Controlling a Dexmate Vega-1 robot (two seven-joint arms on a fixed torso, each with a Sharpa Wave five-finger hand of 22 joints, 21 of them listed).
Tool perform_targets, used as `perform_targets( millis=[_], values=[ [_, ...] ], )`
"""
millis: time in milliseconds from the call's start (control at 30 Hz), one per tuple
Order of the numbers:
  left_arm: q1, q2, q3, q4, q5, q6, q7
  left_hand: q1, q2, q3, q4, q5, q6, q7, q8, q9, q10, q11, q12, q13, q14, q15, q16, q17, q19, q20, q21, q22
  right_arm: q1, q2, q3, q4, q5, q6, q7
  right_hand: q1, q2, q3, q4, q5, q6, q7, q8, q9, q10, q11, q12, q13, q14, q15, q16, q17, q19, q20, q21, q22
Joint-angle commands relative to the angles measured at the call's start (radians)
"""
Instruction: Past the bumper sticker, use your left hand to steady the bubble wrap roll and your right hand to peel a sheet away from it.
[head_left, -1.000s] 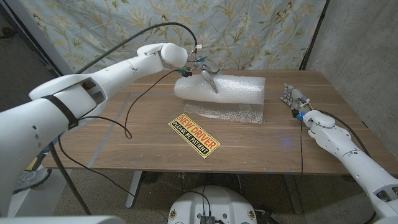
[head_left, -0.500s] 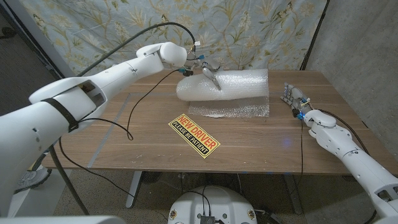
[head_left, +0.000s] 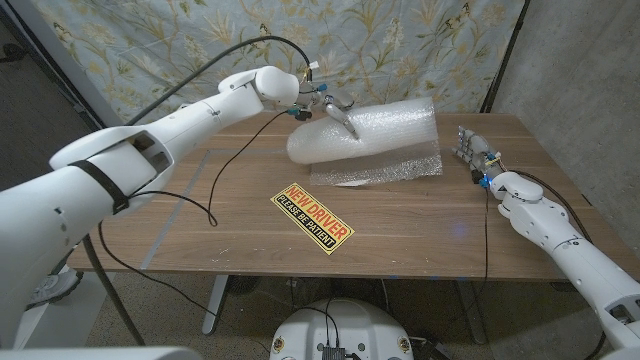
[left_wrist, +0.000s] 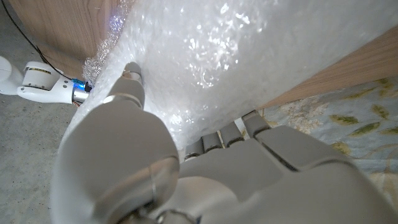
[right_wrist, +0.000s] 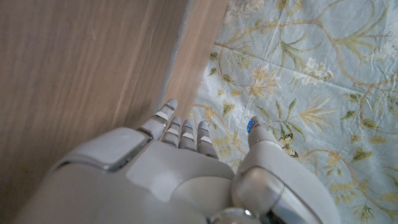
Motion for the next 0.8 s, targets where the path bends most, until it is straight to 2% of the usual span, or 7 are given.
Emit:
perform_targets(
  millis=[33, 333, 800],
  values=[
    [0.015, -0.016, -0.034, 0.038, -0.084, 0.008, -0.015, 0.011, 0.021, 0.004, 0.002, 0.006, 0.015, 0.007, 0.004, 0.012, 0.006, 0.002, 0.010, 0.002, 0.011, 0.003, 0.009, 0.003, 0.002, 0.007, 0.008, 0.004, -0.003, -0.006, 0.003, -0.028, -0.006, 0.003, 0.001, 0.002, 0.004, 0.003, -0.002, 0.006, 0.006, 0.004, 0.005, 0.004, 0.001, 0.003, 0.007, 0.003, -0.005, -0.002, 0.007, 0.001, -0.003, -0.005, 0.005, 0.002],
    [0.016, -0.049, -0.055, 0.109, -0.165, 0.002, -0.051, 0.012, 0.025, 0.004, 0.002, 0.009, 0.021, 0.011, 0.007, 0.015, 0.010, 0.009, 0.012, 0.007, 0.011, 0.008, 0.009, 0.005, -0.001, 0.010, 0.008, 0.005, -0.004, -0.003, 0.002, -0.035, -0.008, 0.000, -0.001, 0.003, 0.004, 0.004, -0.003, 0.006, 0.010, 0.004, 0.006, 0.004, 0.001, 0.002, 0.007, 0.003, -0.005, -0.003, 0.007, 0.001, -0.003, -0.005, 0.005, 0.002],
    [0.042, -0.067, -0.088, 0.139, -0.248, 0.010, -0.055, 0.021, 0.029, 0.006, -0.003, 0.014, 0.019, 0.021, 0.006, 0.019, 0.007, 0.018, 0.013, 0.014, 0.012, 0.014, 0.009, 0.008, -0.002, 0.016, 0.009, 0.006, -0.019, -0.009, 0.002, -0.056, -0.008, -0.019, -0.006, 0.003, 0.004, 0.004, -0.003, 0.006, 0.010, 0.004, 0.006, 0.004, 0.001, 0.003, 0.007, 0.003, -0.005, -0.002, 0.007, 0.001, -0.004, -0.004, 0.004, 0.002]
  ],
)
